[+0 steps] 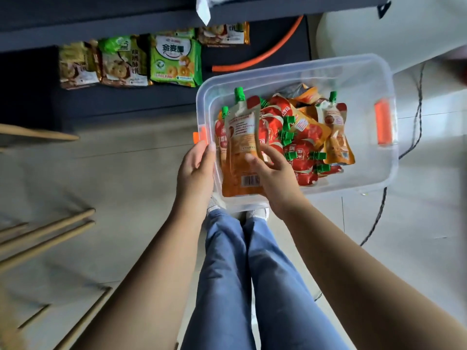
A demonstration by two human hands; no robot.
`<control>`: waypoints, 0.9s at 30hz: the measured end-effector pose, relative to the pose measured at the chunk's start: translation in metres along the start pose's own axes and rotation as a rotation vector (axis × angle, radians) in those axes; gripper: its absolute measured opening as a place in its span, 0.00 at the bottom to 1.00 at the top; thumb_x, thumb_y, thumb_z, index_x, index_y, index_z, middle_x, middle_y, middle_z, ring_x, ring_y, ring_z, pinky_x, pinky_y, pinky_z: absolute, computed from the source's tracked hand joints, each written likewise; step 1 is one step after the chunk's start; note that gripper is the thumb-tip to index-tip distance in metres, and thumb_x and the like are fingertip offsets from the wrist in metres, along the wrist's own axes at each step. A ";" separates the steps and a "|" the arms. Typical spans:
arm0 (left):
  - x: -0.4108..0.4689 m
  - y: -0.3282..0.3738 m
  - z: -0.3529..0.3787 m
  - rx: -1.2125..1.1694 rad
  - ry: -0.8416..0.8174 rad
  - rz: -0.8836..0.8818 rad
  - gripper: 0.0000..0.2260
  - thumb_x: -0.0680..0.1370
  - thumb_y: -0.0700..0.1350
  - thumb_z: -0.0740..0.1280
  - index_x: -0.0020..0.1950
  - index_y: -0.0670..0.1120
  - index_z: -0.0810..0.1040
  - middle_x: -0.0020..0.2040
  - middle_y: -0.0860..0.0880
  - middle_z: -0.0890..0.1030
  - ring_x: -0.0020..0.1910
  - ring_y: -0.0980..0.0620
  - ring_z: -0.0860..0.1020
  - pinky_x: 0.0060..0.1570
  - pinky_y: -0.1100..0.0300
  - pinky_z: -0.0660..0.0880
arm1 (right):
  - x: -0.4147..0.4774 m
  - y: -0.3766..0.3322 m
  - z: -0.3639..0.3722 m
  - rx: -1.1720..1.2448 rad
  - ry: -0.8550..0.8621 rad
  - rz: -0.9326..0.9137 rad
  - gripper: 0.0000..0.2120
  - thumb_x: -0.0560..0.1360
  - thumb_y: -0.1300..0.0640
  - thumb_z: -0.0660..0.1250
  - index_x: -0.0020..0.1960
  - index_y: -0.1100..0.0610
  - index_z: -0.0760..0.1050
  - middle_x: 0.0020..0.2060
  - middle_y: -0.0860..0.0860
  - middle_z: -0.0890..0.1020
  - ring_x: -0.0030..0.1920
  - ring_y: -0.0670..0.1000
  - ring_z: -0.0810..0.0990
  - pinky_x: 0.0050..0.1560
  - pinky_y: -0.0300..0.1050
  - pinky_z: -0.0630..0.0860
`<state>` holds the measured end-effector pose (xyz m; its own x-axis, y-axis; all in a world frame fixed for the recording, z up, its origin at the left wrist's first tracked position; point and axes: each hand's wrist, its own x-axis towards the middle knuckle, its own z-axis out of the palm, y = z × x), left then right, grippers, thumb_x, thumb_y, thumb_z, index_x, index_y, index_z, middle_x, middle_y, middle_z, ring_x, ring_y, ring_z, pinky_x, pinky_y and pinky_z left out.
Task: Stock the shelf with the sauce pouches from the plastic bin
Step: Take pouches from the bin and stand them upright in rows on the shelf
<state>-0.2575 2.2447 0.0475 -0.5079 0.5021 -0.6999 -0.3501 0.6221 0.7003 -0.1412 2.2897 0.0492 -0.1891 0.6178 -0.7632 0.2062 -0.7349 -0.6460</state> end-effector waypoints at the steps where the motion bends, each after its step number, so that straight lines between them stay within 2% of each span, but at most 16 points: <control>1: -0.002 0.005 0.003 0.022 -0.087 -0.039 0.18 0.69 0.61 0.64 0.54 0.55 0.77 0.57 0.52 0.79 0.58 0.53 0.77 0.60 0.55 0.72 | -0.009 -0.005 -0.001 0.011 -0.020 -0.027 0.17 0.75 0.55 0.64 0.63 0.56 0.70 0.47 0.49 0.80 0.50 0.49 0.81 0.53 0.48 0.79; 3: -0.006 0.011 0.008 0.034 -0.236 -0.164 0.27 0.65 0.69 0.62 0.59 0.56 0.76 0.56 0.53 0.80 0.56 0.53 0.78 0.56 0.54 0.74 | -0.026 -0.010 0.000 -0.086 -0.072 -0.088 0.18 0.77 0.53 0.61 0.66 0.56 0.70 0.48 0.45 0.79 0.49 0.44 0.79 0.54 0.40 0.77; 5: -0.012 0.016 0.010 -0.012 -0.322 -0.311 0.35 0.62 0.74 0.63 0.62 0.55 0.75 0.57 0.52 0.81 0.56 0.51 0.79 0.56 0.51 0.74 | -0.039 -0.009 0.002 -0.253 -0.151 -0.142 0.19 0.78 0.51 0.58 0.67 0.54 0.70 0.56 0.46 0.76 0.57 0.43 0.74 0.57 0.30 0.69; 7: -0.013 0.014 0.006 -0.013 -0.314 -0.380 0.40 0.54 0.76 0.67 0.61 0.55 0.75 0.57 0.49 0.81 0.56 0.46 0.80 0.58 0.45 0.73 | -0.047 -0.004 0.003 -0.392 -0.224 -0.144 0.19 0.78 0.49 0.56 0.67 0.53 0.71 0.62 0.49 0.74 0.61 0.44 0.70 0.53 0.23 0.64; 8: -0.013 0.013 0.003 -0.010 -0.280 -0.377 0.40 0.54 0.74 0.68 0.60 0.55 0.76 0.56 0.47 0.81 0.54 0.45 0.80 0.57 0.44 0.74 | -0.048 -0.003 0.001 -0.385 -0.246 -0.113 0.20 0.79 0.48 0.55 0.66 0.55 0.72 0.61 0.49 0.75 0.60 0.44 0.71 0.52 0.21 0.65; 9: -0.012 0.011 -0.001 -0.003 -0.240 -0.364 0.36 0.57 0.71 0.70 0.59 0.53 0.76 0.54 0.47 0.82 0.51 0.45 0.81 0.55 0.45 0.75 | -0.047 -0.005 -0.002 -0.322 -0.257 -0.067 0.21 0.79 0.47 0.54 0.64 0.57 0.73 0.58 0.48 0.76 0.57 0.44 0.73 0.52 0.23 0.66; 11: -0.013 0.006 -0.008 -0.002 -0.189 -0.352 0.20 0.67 0.59 0.71 0.54 0.51 0.77 0.49 0.47 0.83 0.45 0.47 0.81 0.49 0.49 0.77 | -0.033 -0.006 -0.012 -0.154 -0.185 0.012 0.24 0.79 0.44 0.53 0.61 0.60 0.75 0.54 0.50 0.79 0.55 0.48 0.77 0.57 0.36 0.72; 12: -0.011 0.000 -0.012 0.003 -0.175 -0.343 0.12 0.70 0.52 0.71 0.51 0.51 0.77 0.46 0.48 0.83 0.43 0.48 0.81 0.47 0.52 0.77 | -0.020 -0.004 -0.019 -0.123 -0.113 0.024 0.25 0.78 0.43 0.53 0.61 0.61 0.74 0.54 0.52 0.80 0.55 0.50 0.77 0.58 0.42 0.73; 14: -0.006 -0.009 -0.018 0.037 -0.159 -0.296 0.06 0.72 0.43 0.70 0.46 0.50 0.76 0.42 0.49 0.82 0.40 0.51 0.80 0.41 0.56 0.76 | 0.010 0.001 -0.033 -0.172 0.012 0.045 0.25 0.78 0.44 0.56 0.64 0.61 0.72 0.58 0.55 0.78 0.59 0.54 0.76 0.61 0.48 0.72; 17: 0.007 -0.019 -0.029 0.087 -0.155 -0.220 0.08 0.72 0.37 0.69 0.43 0.50 0.76 0.35 0.53 0.83 0.34 0.55 0.81 0.37 0.59 0.77 | 0.053 0.012 -0.045 -0.364 0.072 0.080 0.23 0.77 0.45 0.60 0.64 0.59 0.71 0.61 0.54 0.77 0.61 0.54 0.75 0.62 0.49 0.72; 20: 0.019 -0.030 -0.037 0.094 -0.143 -0.205 0.07 0.71 0.38 0.70 0.43 0.50 0.77 0.30 0.56 0.83 0.29 0.59 0.81 0.31 0.63 0.78 | 0.086 0.026 -0.039 -0.456 0.056 0.122 0.20 0.76 0.47 0.63 0.63 0.58 0.72 0.59 0.54 0.79 0.57 0.55 0.78 0.54 0.46 0.74; 23: 0.025 -0.041 -0.040 0.090 -0.117 -0.185 0.07 0.72 0.39 0.70 0.45 0.50 0.77 0.37 0.52 0.83 0.34 0.55 0.82 0.37 0.60 0.80 | 0.105 0.042 -0.024 -0.541 0.086 0.087 0.20 0.73 0.48 0.67 0.61 0.58 0.74 0.57 0.54 0.80 0.55 0.55 0.79 0.52 0.45 0.74; 27: 0.026 -0.050 -0.043 0.056 -0.085 -0.172 0.12 0.69 0.41 0.73 0.50 0.49 0.78 0.48 0.46 0.82 0.46 0.46 0.82 0.49 0.50 0.78 | 0.109 0.053 -0.014 -0.708 0.171 0.065 0.17 0.75 0.51 0.65 0.59 0.61 0.75 0.55 0.57 0.80 0.54 0.57 0.78 0.45 0.41 0.70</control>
<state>-0.2871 2.2012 0.0001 -0.3751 0.4335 -0.8194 -0.3806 0.7340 0.5625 -0.1371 2.3225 -0.0687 -0.0151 0.6568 -0.7539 0.7942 -0.4503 -0.4082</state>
